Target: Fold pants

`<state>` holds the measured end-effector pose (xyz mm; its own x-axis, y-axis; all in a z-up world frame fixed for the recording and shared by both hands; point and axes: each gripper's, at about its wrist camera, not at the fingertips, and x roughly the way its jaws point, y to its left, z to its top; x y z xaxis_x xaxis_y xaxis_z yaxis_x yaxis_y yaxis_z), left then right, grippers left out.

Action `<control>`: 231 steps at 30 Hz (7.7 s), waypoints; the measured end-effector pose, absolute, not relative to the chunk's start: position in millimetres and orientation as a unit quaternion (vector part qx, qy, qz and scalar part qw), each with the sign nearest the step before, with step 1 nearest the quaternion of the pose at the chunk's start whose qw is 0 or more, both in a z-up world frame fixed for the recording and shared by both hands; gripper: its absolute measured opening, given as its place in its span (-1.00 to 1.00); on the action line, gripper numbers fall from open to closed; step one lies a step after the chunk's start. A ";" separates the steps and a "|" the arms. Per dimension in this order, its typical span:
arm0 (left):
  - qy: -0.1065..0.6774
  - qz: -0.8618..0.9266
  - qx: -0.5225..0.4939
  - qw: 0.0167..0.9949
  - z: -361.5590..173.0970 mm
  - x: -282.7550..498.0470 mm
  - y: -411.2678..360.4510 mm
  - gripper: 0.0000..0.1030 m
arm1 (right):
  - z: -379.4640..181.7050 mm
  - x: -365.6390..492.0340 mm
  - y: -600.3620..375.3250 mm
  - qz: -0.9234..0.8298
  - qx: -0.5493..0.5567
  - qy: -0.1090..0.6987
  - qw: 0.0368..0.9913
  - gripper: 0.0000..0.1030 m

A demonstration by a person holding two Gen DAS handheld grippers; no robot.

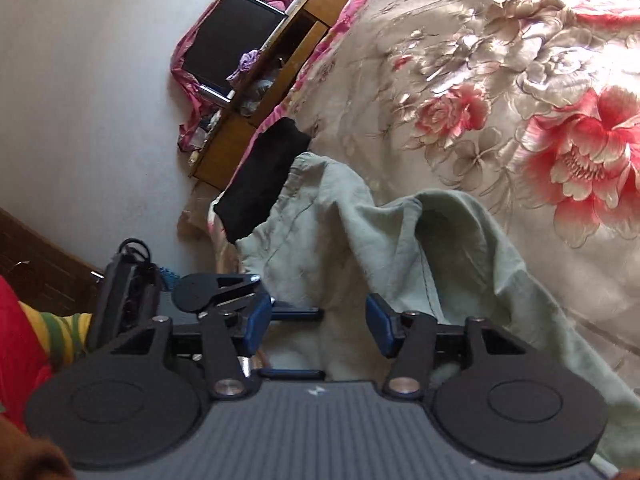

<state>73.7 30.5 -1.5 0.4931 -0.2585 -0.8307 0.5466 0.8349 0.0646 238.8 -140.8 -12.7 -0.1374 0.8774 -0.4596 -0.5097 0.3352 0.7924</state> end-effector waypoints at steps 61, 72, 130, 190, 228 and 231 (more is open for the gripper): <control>0.326 -0.311 0.296 0.842 23.4 50.5 -108.8 0.30 | 14.6 112.0 -441.4 0.009 0.054 0.387 0.920 -0.18; 0.294 -0.346 0.292 0.842 22.1 63.9 -127.8 0.30 | 23.0 95.2 -416.7 0.057 0.016 0.388 0.920 -0.08; 0.258 -0.435 0.296 0.810 23.6 17.1 -229.1 0.31 | -6.1 -15.5 -463.5 -0.027 0.519 0.180 0.835 -0.95; 0.307 -0.418 0.220 0.827 2.6 39.6 -176.2 0.32 | -24.0 -2.1 -476.2 -0.238 0.509 0.287 0.776 -0.07; 0.308 -0.422 0.279 0.806 0.3 33.6 -202.3 0.34 | -58.7 2.1 -468.2 -0.141 0.541 0.201 0.805 -0.14; 0.308 -0.419 0.290 0.803 0.4 31.1 -204.8 0.34 | -54.8 0.3 -457.4 -0.133 0.514 0.186 0.827 -0.15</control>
